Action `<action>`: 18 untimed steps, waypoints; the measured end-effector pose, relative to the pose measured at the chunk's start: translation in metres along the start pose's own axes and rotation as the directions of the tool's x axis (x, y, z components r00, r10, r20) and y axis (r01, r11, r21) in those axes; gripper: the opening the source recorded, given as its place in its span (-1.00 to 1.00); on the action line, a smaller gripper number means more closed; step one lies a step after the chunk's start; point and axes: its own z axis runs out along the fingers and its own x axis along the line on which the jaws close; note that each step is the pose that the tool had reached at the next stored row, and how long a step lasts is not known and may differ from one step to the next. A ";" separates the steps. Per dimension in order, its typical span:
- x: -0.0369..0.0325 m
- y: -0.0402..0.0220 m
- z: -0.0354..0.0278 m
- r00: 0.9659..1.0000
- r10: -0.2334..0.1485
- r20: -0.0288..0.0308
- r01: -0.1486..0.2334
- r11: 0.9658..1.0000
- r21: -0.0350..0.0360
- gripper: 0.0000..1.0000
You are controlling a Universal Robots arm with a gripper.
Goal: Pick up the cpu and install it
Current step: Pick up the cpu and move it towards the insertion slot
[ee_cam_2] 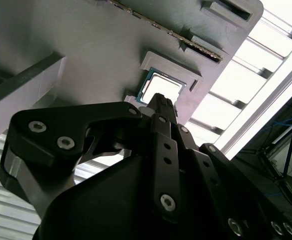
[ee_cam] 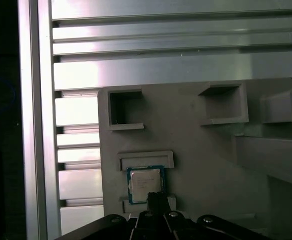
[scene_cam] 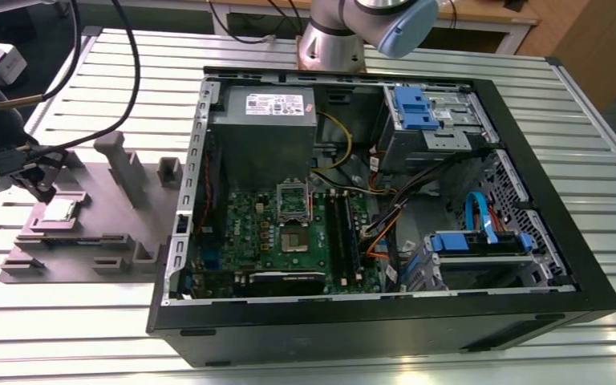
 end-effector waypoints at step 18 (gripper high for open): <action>0.0001 -0.0002 0.0052 1.000 0.000 0.000 0.000 1.000 0.000 0.18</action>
